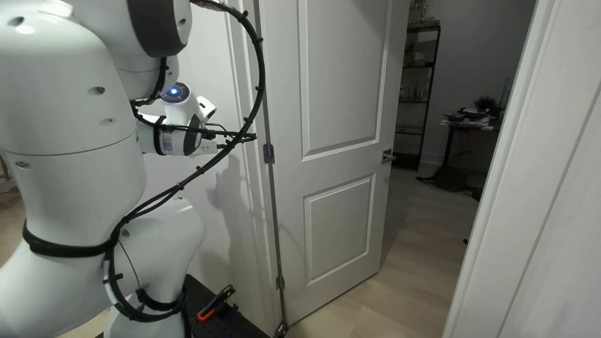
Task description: Turn the light switch on and off four times
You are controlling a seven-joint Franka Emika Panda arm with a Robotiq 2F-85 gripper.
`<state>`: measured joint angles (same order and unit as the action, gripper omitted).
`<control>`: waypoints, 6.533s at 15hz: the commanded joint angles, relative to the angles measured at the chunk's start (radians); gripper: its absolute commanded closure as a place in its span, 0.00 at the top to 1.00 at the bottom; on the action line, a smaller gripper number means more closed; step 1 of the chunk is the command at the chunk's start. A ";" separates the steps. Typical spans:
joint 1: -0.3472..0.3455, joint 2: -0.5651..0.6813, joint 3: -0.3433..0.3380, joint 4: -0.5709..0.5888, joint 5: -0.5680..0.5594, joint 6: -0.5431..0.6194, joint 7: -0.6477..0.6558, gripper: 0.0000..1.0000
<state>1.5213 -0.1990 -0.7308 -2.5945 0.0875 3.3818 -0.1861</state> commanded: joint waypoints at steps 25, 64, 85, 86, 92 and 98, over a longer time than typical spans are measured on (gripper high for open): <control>1.036 0.026 -0.986 0.163 0.003 0.030 -0.023 0.00; 1.082 -0.021 -1.015 0.189 -0.013 -0.005 -0.042 0.26; 1.077 0.040 -1.030 0.184 0.001 -0.069 -0.020 0.68; 1.077 0.051 -1.033 0.182 0.003 -0.062 -0.016 0.58; 1.082 0.106 -1.050 0.175 0.011 -0.013 -0.016 0.13; 1.078 0.117 -1.040 0.175 0.012 -0.001 -0.019 0.00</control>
<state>2.5971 -0.1048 -1.7706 -2.4207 0.0851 3.3641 -0.1954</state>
